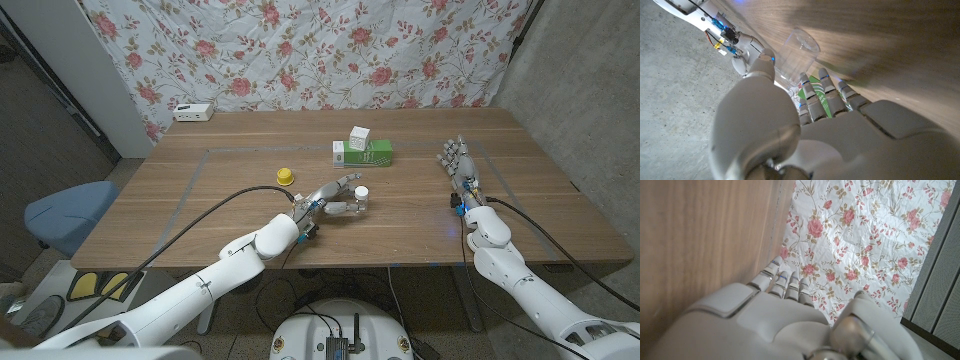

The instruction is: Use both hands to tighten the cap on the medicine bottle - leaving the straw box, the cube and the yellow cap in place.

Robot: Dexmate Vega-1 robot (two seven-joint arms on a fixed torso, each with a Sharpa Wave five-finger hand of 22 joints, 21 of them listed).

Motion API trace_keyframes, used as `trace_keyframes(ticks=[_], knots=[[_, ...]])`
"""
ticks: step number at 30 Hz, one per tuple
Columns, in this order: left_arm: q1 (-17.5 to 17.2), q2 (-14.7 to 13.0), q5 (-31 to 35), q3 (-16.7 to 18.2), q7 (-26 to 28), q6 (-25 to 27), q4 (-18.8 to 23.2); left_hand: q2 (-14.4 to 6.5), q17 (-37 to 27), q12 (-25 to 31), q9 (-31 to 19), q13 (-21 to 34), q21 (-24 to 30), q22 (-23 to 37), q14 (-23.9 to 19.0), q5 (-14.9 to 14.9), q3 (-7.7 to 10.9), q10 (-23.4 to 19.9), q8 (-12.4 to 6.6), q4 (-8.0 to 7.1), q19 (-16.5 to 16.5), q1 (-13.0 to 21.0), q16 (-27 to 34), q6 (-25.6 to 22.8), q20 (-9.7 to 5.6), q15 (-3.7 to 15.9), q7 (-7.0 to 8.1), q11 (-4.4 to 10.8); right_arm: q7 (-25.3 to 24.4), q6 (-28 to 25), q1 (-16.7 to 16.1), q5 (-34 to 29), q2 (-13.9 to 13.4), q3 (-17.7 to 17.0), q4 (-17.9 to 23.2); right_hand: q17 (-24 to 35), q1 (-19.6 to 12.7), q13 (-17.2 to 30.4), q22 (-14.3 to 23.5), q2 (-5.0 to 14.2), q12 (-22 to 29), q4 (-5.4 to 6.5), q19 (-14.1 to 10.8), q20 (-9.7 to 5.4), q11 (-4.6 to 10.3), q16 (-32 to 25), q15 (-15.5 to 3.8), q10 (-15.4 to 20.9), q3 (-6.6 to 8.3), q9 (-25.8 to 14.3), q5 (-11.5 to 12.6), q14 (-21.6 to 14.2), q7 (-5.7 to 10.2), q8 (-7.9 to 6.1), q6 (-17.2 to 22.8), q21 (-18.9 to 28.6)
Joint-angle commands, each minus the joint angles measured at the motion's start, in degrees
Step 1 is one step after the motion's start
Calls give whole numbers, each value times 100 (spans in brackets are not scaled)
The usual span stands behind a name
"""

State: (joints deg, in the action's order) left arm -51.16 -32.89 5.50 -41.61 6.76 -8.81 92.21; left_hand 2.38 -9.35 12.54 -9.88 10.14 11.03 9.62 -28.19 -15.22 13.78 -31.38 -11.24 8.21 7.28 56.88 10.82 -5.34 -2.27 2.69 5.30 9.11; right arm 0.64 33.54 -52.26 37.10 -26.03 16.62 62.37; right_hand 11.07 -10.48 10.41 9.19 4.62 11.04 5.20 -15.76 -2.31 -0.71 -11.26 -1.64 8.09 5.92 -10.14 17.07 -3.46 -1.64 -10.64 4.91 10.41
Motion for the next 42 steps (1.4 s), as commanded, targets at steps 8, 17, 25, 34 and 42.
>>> trace_keyframes(ticks=[8, 17, 25, 34, 42], knots=[[-52, 60, 68, -7, 176, 60, 56, -69, -18, 13, -9, -1, 24, -5, -305, 100, -60, -242, -26, 6, 173, 178, 25, -222, -362, 947, -329, -32, 3, 102, -43, 44, 37, -37, -69, 9, -2, 9, 30, 21, -12, 2, -22, -344, 17, -5, -31, 16, -19, -11, 53, -15, 48, -22, 18, 24], [-33, 104, 75, -34, 190, 1, -10, -124, -21, 30, -9, 2, 43, -7, -569, 153, -80, -523, -13, 25, 384, 329, 38, -387, -475, 951, -416, -40, -16, 123, -84, 63, 30, -65, -48, 10, -1, 9, 30, 26, -14, 2, -23, -344, 32, -6, -34, 13, -22, -11, 57, -18, 52, -22, 19, 24], [-112, 95, 122, -12, 299, 100, 101, -180, -26, 28, -10, 7, 40, -7, -805, 212, -99, -719, -15, 27, 522, 440, 52, -542, -536, 964, -547, -58, -18, 158, -112, 76, 30, -87, -47, 10, -1, 9, 30, 30, -14, 1, -22, -344, 39, -6, -31, 15, -24, -12, 60, -18, 53, -22, 21, 23], [-145, 92, 168, -9, 367, 159, 158, -191, -26, 8, -11, 10, 29, -6, -915, 247, -124, -784, 8, 25, 566, 485, 49, -569, -580, 969, -544, -54, 20, 212, -87, 89, 71, -86, -126, 10, -1, 10, 30, 33, -15, -1, -24, -343, 39, -8, -39, 13, -26, -12, 63, -24, 64, -22, 21, 24], [-195, 109, 252, 17, 534, 179, 191, -296, -10, 17, -14, 16, 44, -6, -1173, 289, -79, -993, -7, 26, 732, 606, 39, -733, -630, 940, -683, -93, -6, 216, -95, 80, 78, -87, -118, 10, -1, 10, 30, 35, -15, -3, -24, -341, 44, -6, -42, 14, -29, -12, 67, -23, 68, -23, 24, 23]])
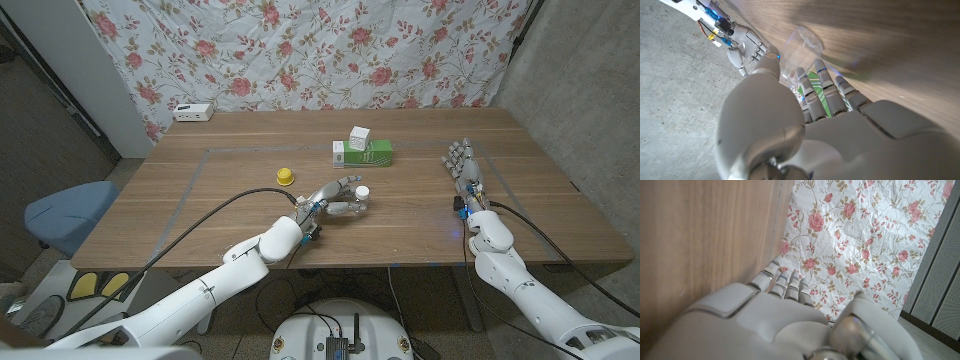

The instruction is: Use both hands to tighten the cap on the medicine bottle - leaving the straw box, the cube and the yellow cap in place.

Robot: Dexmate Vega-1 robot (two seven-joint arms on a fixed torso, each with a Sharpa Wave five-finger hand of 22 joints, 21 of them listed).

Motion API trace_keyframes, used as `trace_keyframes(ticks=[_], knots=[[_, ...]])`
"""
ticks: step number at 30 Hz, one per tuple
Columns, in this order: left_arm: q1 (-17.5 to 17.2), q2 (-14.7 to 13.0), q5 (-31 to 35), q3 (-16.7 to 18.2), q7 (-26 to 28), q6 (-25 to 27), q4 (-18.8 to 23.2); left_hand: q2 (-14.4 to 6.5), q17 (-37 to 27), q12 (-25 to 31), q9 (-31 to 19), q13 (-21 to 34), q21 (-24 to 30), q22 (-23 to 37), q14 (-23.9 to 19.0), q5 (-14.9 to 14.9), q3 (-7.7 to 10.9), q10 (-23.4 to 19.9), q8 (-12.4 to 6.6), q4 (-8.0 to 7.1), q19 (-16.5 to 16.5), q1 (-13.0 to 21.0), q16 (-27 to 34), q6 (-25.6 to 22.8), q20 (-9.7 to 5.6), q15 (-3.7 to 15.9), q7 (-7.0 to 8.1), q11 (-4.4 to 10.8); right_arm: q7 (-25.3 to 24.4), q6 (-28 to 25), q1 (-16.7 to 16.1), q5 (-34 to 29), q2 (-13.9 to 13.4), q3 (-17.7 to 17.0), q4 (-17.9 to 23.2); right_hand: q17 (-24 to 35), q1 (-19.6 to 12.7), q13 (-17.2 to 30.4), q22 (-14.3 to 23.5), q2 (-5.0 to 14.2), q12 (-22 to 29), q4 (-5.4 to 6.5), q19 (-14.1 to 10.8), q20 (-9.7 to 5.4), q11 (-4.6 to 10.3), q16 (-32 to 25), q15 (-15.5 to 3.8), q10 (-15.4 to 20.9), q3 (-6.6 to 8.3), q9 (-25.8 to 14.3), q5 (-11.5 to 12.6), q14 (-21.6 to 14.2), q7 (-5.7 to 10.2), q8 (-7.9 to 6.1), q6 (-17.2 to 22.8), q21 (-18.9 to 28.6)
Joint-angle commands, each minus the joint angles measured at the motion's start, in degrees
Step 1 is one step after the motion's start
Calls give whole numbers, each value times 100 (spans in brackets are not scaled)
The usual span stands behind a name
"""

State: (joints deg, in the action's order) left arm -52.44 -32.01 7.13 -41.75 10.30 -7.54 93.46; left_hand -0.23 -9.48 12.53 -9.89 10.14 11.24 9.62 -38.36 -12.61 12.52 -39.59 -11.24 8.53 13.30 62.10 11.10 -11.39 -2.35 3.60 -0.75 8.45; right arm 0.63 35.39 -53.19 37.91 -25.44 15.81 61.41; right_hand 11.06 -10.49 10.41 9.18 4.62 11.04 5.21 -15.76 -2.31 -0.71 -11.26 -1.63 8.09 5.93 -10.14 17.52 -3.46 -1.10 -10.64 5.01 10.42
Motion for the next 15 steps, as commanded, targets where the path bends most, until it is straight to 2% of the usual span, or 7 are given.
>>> trace_keyframes(ticks=[1, 15], knots=[[-68, 20, 90, 33, 182, 58, 74, -43, 4, 15, -14, 17, 24, -6, -168, 29, 53, -175, -7, -6, 142, 90, 10, -135, -627, 852, -87, -30, -6, 25, -6, -2, 14, -6, -13, 11, 0, 10, 30, 35, -15, -4, -26, -340, 36, -6, -43, 16, -31, -12, 22, -23, 16, -22, 12, 24], [-84, 91, 109, 77, 343, -11, 122, -62, 17, -27, -15, 18, 26, -6, -325, 62, 80, -208, 18, -25, 253, 95, -36, -178, -618, 838, -183, -25, -16, -26, -13, -22, -35, -4, 48, 11, -2, 10, 30, 40, -14, -7, -31, -342, 40, -5, -44, 19, -35, -12, 28, -24, 20, -24, 19, 24]])
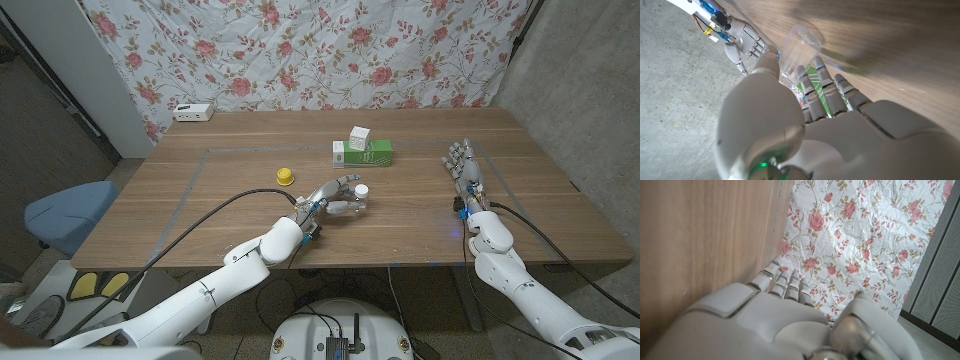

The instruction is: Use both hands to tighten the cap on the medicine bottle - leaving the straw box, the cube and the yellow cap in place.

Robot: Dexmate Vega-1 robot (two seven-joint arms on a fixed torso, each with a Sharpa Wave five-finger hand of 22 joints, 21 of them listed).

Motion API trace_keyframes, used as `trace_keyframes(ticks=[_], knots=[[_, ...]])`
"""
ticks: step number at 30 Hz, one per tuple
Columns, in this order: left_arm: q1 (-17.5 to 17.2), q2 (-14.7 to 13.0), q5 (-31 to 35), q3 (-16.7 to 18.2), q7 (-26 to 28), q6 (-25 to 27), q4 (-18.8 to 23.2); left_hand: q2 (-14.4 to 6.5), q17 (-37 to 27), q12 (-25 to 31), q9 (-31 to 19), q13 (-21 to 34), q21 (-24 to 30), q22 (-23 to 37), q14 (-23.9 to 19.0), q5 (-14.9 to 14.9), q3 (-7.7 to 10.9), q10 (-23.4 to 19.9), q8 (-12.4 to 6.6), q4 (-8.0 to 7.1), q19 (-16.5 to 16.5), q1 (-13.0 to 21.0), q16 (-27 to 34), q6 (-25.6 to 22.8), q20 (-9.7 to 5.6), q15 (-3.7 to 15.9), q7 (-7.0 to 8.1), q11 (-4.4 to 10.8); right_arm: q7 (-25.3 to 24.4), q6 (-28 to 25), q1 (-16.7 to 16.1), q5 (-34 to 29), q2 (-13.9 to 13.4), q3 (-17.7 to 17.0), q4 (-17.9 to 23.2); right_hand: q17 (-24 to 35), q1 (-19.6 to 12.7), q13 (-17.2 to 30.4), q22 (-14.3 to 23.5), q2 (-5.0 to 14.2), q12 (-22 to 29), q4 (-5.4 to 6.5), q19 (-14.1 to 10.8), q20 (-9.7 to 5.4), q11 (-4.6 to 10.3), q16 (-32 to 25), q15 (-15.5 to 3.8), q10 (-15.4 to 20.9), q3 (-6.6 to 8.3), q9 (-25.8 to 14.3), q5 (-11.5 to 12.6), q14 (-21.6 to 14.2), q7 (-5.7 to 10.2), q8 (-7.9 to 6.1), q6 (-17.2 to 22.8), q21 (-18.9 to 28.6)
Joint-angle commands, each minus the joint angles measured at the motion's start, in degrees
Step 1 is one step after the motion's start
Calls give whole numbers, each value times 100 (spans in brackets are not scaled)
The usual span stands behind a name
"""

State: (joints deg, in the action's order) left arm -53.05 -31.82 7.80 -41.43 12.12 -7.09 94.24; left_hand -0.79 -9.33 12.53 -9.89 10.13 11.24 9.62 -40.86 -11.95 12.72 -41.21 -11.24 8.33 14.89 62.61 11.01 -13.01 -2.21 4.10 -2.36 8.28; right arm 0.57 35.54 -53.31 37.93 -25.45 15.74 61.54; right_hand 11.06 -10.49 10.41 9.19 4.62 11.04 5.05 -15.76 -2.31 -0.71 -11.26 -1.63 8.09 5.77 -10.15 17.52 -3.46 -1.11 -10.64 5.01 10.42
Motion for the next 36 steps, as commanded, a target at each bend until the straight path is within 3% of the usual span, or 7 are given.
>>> trace_keyframes(ticks=[1, 13, 19, 23, 31, 33, 36], knots=[[-26, 101, 42, 53, 200, -45, 49, -7, 4, -31, -15, 20, 35, -5, -91, 0, 64, -57, 22, -5, 135, 47, -37, -19, -613, 791, -19, -15, 0, -44, 11, -26, -38, 6, 31, 11, -2, 10, 30, 40, -14, 9, -32, -342, 42, -5, -46, 20, -19, -12, 28, -23, 21, -24, 19, 25], [-19, 249, 77, 87, 430, -136, -19, -39, 2, -67, -17, 26, 137, 2, -342, 31, 116, -165, 32, -27, 668, 51, -54, -142, -425, 738, -142, -25, 71, -90, 97, -43, -60, 39, -9, 11, -3, 10, 30, 47, -16, 7, -31, -341, 54, -5, -52, 17, -21, -12, 33, -25, 25, -23, 20, 24], [23, 297, 7, 96, 417, -258, -120, -42, 6, -63, -17, 25, 121, 3, -417, 34, 146, -244, 18, -7, 741, 93, -65, -236, -555, 771, -209, -26, 102, -96, 151, -57, -60, 57, -40, 11, -4, 10, 30, 50, -16, 6, -32, -343, 51, -5, -48, 18, -23, -12, 36, -25, 27, -24, 23, 24], [25, 334, -22, 117, 442, -219, -117, -37, 8, -79, -18, 25, 118, 4, -428, 37, 150, -223, 26, -5, 769, 96, -73, -238, -540, 774, -221, -43, 105, -107, 175, -70, -65, 67, -44, 11, -4, 10, 30, 51, -16, 6, -31, -342, 53, -4, -48, 19, -23, -13, 37, -24, 27, -25, 27, 23], [102, 452, -73, 113, 481, -332, -212, -7, 13, -110, -21, 29, 100, 0, -450, 47, 169, -211, 33, -5, 918, 101, -101, -339, -108, 773, -163, -29, 1, -139, 147, -189, -109, 112, 113, 11, -6, 10, 30, 54, -17, 4, -31, -348, 47, -3, -52, 17, -25, -13, 40, -21, 29, -23, 24, 23], [127, 476, -80, 112, 484, -350, -240, -6, 13, -113, -21, 30, 102, -1, -452, 48, 176, -209, 37, -3, 963, 108, -103, -348, -31, 774, -165, -20, 3, -158, 132, -174, -110, 114, 160, 11, -6, 10, 30, 55, -17, 3, -32, -347, 77, -2, -55, 16, -26, -12, 41, -20, 31, -23, 24, 23], [174, 538, -90, 96, 501, -410, -326, -16, 12, -93, -22, 31, 91, -2, -465, 47, 188, -271, 28, -9, 985, 109, -101, -393, -32, 769, -167, -45, -9, -180, 114, -195, -128, 127, 224, 10, -8, 10, 30, 55, -22, 1, -35, -350, 63, -1, -56, 3, -27, -12, 42, -18, 33, -19, 15, 24]])
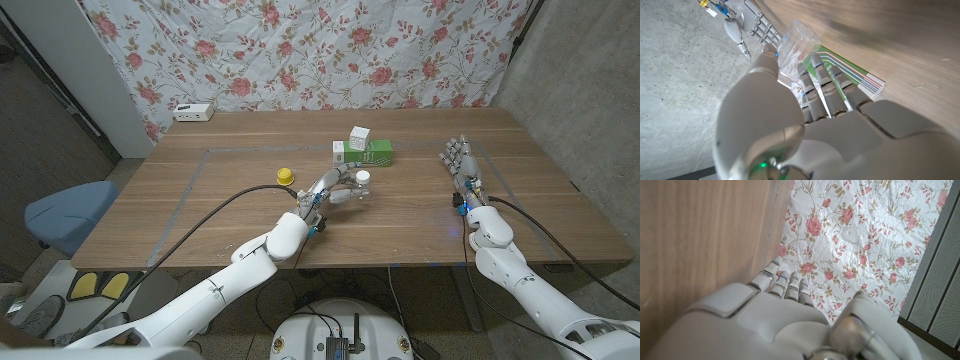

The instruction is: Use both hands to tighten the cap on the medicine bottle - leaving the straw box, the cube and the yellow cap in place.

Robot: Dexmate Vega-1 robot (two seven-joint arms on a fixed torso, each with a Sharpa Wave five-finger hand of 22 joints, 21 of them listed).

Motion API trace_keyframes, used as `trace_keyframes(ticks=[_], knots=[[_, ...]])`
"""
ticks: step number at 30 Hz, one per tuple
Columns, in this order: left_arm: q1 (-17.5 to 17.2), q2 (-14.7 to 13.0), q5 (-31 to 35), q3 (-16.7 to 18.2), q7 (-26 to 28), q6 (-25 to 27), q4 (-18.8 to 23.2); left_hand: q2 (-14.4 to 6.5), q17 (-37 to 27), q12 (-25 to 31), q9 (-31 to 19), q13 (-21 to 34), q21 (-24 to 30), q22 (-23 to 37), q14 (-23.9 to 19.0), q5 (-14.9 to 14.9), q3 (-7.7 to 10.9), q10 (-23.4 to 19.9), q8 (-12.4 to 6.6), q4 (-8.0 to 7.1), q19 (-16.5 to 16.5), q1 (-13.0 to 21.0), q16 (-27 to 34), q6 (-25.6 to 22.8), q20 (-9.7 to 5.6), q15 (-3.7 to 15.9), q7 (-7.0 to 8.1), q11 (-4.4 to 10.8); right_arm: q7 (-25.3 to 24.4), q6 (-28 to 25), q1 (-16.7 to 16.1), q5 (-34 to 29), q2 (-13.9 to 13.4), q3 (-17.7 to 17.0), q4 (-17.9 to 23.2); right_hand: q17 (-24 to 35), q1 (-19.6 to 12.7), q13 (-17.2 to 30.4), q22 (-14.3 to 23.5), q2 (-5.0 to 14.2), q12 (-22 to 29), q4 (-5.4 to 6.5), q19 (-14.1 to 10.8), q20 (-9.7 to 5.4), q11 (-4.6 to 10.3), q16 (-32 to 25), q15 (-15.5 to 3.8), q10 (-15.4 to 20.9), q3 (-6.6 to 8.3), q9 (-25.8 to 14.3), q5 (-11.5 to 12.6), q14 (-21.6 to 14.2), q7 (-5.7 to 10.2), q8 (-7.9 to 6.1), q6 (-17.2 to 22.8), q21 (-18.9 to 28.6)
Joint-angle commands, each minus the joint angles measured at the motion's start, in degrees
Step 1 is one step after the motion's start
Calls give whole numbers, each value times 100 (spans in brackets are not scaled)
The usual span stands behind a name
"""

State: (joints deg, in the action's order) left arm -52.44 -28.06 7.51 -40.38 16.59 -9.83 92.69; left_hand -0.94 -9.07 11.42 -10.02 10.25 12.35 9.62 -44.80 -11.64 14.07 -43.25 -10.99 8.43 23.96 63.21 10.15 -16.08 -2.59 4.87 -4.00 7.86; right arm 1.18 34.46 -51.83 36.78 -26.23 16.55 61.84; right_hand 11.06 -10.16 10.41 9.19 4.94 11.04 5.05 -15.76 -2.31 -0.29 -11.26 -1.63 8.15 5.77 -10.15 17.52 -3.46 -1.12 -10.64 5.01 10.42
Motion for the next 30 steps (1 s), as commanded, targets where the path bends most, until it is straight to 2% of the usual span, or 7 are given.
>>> trace_keyframes(ticks=[1, 8, 11, 20, 30], knots=[[128, 187, -62, -16, 63, -157, -203, -2, -15, 15, -9, 20, -24, -2, -74, 16, 57, -66, 4, -18, 81, 52, -15, -91, -5, 693, -2, 2, -83, -85, -45, -93, -62, 51, 229, 10, -40, 10, 30, 23, -23, 1, -35, -348, 31, 0, -56, -6, -27, -12, 43, -16, 36, -18, 12, 24], [265, 337, -32, -89, 87, -284, -434, 4, -14, 5, -9, 21, -20, -5, -89, 19, 67, -60, 14, -16, 168, 57, -16, -103, 81, 685, -5, 2, -182, -194, -126, -189, -172, 70, 481, 10, -42, 10, 30, 24, -21, -1, -35, -349, 33, 0, -46, -2, -29, -12, 45, -14, 35, -18, 11, 23], [327, 409, -32, -120, 96, -348, -547, 3, -14, -2, -10, 22, -33, -5, -95, 19, 73, -49, 17, -19, 174, 55, -16, -108, 91, 684, -7, -49, -229, -266, -158, -236, -229, 82, 601, 10, -43, 10, 30, 26, -24, -2, -32, -348, 27, 1, -45, -9, -29, -12, 46, -12, 36, -17, 9, 22], [510, 673, 106, -224, 310, -544, -939, -13, -15, 0, -11, 24, -67, -5, -132, 23, 87, -73, 15, -38, 174, 36, -9, -149, 27, 656, -20, -34, -297, -546, -290, -315, -422, 119, 1030, 9, -47, 10, 29, 29, -24, -5, -30, -354, 34, 3, -50, -13, -30, -12, 48, -6, 38, -15, 4, 21], [738, 827, 122, -335, 239, -696, -1259, -23, -15, 10, -12, 25, -99, -6, -164, 27, 101, -120, 20, -50, 162, 20, -8, -173, 35, 656, -2, -29, -524, -875, -398, -656, -699, 197, 1496, 6, -66, 9, 29, 28, -26, -20, -45, -354, 37, 2, -56, -22, -27, -11, 51, -12, 42, -17, 7, 26]])
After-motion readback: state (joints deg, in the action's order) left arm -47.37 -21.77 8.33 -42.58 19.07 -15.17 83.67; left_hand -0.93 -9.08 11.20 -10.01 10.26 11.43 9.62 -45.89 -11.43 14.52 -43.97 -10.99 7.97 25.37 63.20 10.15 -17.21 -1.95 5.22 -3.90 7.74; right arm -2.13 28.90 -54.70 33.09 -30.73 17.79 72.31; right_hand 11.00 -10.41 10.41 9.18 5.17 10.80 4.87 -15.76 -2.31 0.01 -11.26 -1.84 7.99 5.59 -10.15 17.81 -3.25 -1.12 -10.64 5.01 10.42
